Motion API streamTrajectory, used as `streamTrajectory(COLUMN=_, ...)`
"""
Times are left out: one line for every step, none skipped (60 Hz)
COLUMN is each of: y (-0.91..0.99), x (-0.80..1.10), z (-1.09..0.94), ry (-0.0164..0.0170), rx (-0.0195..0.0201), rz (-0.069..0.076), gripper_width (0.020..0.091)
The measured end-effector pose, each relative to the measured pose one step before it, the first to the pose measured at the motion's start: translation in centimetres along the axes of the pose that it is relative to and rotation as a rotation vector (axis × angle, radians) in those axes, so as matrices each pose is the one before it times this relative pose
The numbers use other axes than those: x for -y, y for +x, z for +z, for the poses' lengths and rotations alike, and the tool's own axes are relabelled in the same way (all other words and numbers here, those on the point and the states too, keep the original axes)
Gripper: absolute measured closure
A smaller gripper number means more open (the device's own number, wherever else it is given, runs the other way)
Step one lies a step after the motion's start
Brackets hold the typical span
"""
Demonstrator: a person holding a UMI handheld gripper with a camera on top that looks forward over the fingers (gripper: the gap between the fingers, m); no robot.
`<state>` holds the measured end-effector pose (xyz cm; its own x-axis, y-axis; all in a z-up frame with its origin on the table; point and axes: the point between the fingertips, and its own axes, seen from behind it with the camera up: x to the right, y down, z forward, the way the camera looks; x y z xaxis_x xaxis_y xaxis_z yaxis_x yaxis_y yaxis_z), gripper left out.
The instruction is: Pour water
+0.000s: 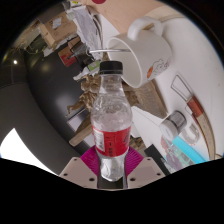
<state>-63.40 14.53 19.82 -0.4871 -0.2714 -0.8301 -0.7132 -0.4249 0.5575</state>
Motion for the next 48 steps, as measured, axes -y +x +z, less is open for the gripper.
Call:
streamTrajectory(y=-0.185, x=0.117, z=-0.244, ry=-0.00005, rx=-0.00248, rz=0.0038, gripper_width=0.082)
streamTrajectory(y=0.258, x=0.025, z=0.282, ry=-0.00083, rx=-0.00188, rz=-0.0006, gripper_width=0.0822)
streamTrajectory(y=0.136, x=0.022, z=0.02, ry=-0.00169, rx=-0.00143, rz=0.0009, gripper_width=0.0821)
streamTrajectory(y=0.124, x=0.018, z=-0.015, ry=-0.00135, rx=-0.00278, rz=0.0012, gripper_width=0.082)
streamTrajectory(y=0.101, x=-0.002, z=-0.014, ry=-0.00159, rx=-0.00316, rz=-0.0001, gripper_width=0.0821)
streamTrajectory(y=0.043, x=-0.027, z=-0.028, ry=-0.00231, rx=-0.00206, rz=-0.0003, gripper_width=0.0822)
streamTrajectory(y=-0.002, x=-0.054, z=-0.027, ry=-0.00272, rx=-0.00041, rz=-0.0021, gripper_width=0.0821)
streamTrajectory(y=0.012, x=-0.057, z=-0.025, ry=-0.00268, rx=-0.00144, rz=-0.004, gripper_width=0.0821)
streamTrajectory(y=0.032, x=-0.033, z=-0.03, ry=-0.00179, rx=-0.00374, rz=-0.0065, gripper_width=0.0822)
streamTrajectory(y=0.002, x=-0.051, z=-0.136, ry=-0.00284, rx=-0.00674, rz=-0.0073, gripper_width=0.0821)
streamTrajectory(y=0.118, x=-0.101, z=0.009, ry=-0.00424, rx=-0.00651, rz=-0.0114, gripper_width=0.0822)
streamTrajectory(y=0.046, x=-0.123, z=0.028, ry=-0.00331, rx=-0.00676, rz=-0.0141, gripper_width=0.0822)
streamTrajectory(y=0.019, x=-0.105, z=-0.012, ry=-0.00394, rx=-0.00486, rz=-0.0149, gripper_width=0.0821)
streamTrajectory(y=0.075, x=-0.045, z=0.002, ry=-0.00519, rx=-0.0035, rz=-0.0157, gripper_width=0.0821)
streamTrajectory(y=-0.017, x=-0.139, z=-0.025, ry=-0.00242, rx=-0.00843, rz=-0.0211, gripper_width=0.082)
streamTrajectory(y=-0.038, x=-0.159, z=-0.115, ry=-0.0036, rx=-0.00793, rz=-0.0238, gripper_width=0.0821)
streamTrajectory(y=-0.099, x=-0.159, z=-0.122, ry=-0.00347, rx=-0.00716, rz=-0.028, gripper_width=0.082)
streamTrajectory(y=-0.359, x=-0.096, z=-0.288, ry=-0.00113, rx=-0.00089, rz=-0.0266, gripper_width=0.082)
streamTrajectory(y=-0.208, x=-0.152, z=-0.051, ry=-0.00344, rx=-0.00499, rz=-0.0371, gripper_width=0.0821)
streamTrajectory(y=-0.205, x=-0.128, z=-0.049, ry=-0.00215, rx=-0.00988, rz=-0.0433, gripper_width=0.0822)
streamTrajectory(y=-0.27, x=-0.074, z=-0.135, ry=-0.00205, rx=-0.0058, rz=-0.0448, gripper_width=0.0822)
streamTrajectory(y=-0.3, x=-0.029, z=-0.126, ry=-0.00182, rx=-0.00602, rz=-0.0495, gripper_width=0.0822)
streamTrajectory(y=-0.355, x=0.023, z=-0.159, ry=-0.00105, rx=-0.00529, rz=-0.0535, gripper_width=0.0821)
streamTrajectory(y=-0.411, x=0.067, z=-0.176, ry=-0.00015, rx=-0.00519, rz=-0.0568, gripper_width=0.0822)
streamTrajectory(y=-0.566, x=0.296, z=-0.445, ry=0.0022, rx=0.00307, rz=-0.0517, gripper_width=0.0821)
streamTrajectory(y=-0.321, x=0.061, z=0.037, ry=0.00365, rx=-0.0135, rz=-0.0663, gripper_width=0.0819)
streamTrajectory(y=-0.405, x=0.309, z=-0.202, ry=0.0046, rx=-0.00706, rz=-0.064, gripper_width=0.0818)
streamTrajectory(y=-0.447, x=0.374, z=-0.232, ry=0.00605, rx=-0.00577, rz=-0.0651, gripper_width=0.0819)
streamTrajectory(y=-0.448, x=0.486, z=-0.252, ry=0.00791, rx=-0.00512, rz=-0.0643, gripper_width=0.082)
streamTrajectory(y=-0.474, x=0.586, z=-0.28, ry=0.00995, rx=-0.00484, rz=-0.0637, gripper_width=0.0818)
streamTrajectory(y=-0.481, x=1.068, z=-0.669, ry=0.01295, rx=0.00578, rz=-0.0537, gripper_width=0.0819)
streamTrajectory(y=-0.298, x=0.509, z=0.031, ry=0.01084, rx=-0.00988, rz=-0.061, gripper_width=0.0818)
streamTrajectory(y=-0.367, x=0.805, z=-0.255, ry=0.01366, rx=-0.00302, rz=-0.0565, gripper_width=0.0818)
streamTrajectory(y=-0.282, x=0.864, z=-0.282, ry=0.01541, rx=-0.00257, rz=-0.0525, gripper_width=0.082)
streamTrajectory(y=-0.175, x=0.912, z=-0.254, ry=0.01576, rx=-0.00361, rz=-0.0491, gripper_width=0.0819)
streamTrajectory(y=-0.086, x=0.939, z=-0.254, ry=0.01471, rx=-0.00527, rz=-0.0469, gripper_width=0.0818)
streamTrajectory(y=0.014, x=0.95, z=-0.27, ry=0.0137, rx=-0.00689, rz=-0.0461, gripper_width=0.0819)
streamTrajectory(y=0.159, x=0.948, z=-0.251, ry=0.01322, rx=-0.00971, rz=-0.0467, gripper_width=0.0819)
streamTrajectory(y=0.178, x=1.217, z=-0.646, ry=0.01097, rx=-0.00607, rz=-0.0426, gripper_width=0.0818)
streamTrajectory(y=0.414, x=0.74, z=-0.073, ry=0.00927, rx=-0.01053, rz=-0.0433, gripper_width=0.0818)
streamTrajectory(y=0.435, x=0.897, z=-0.259, ry=0.01024, rx=-0.01046, rz=-0.0389, gripper_width=0.0819)
streamTrajectory(y=0.527, x=0.71, z=-0.16, ry=0.00922, rx=-0.01281, rz=-0.0407, gripper_width=0.0818)
streamTrajectory(y=0.6, x=0.693, z=-0.173, ry=0.01038, rx=-0.01178, rz=-0.0393, gripper_width=0.0818)
streamTrajectory(y=0.614, x=0.734, z=-0.205, ry=0.01187, rx=-0.00955, rz=-0.0383, gripper_width=0.0818)
streamTrajectory(y=0.672, x=0.683, z=-0.209, ry=0.013, rx=-0.01045, rz=-0.0372, gripper_width=0.0819)
streamTrajectory(y=0.814, x=0.661, z=-0.243, ry=0.012, rx=-0.01348, rz=-0.0367, gripper_width=0.0819)
streamTrajectory(y=0.957, x=0.555, z=-0.184, ry=0.01117, rx=-0.01725, rz=-0.037, gripper_width=0.0818)
streamTrajectory(y=1.087, x=0.461, z=-0.141, ry=0.00891, rx=-0.01884, rz=-0.0355, gripper_width=0.0819)
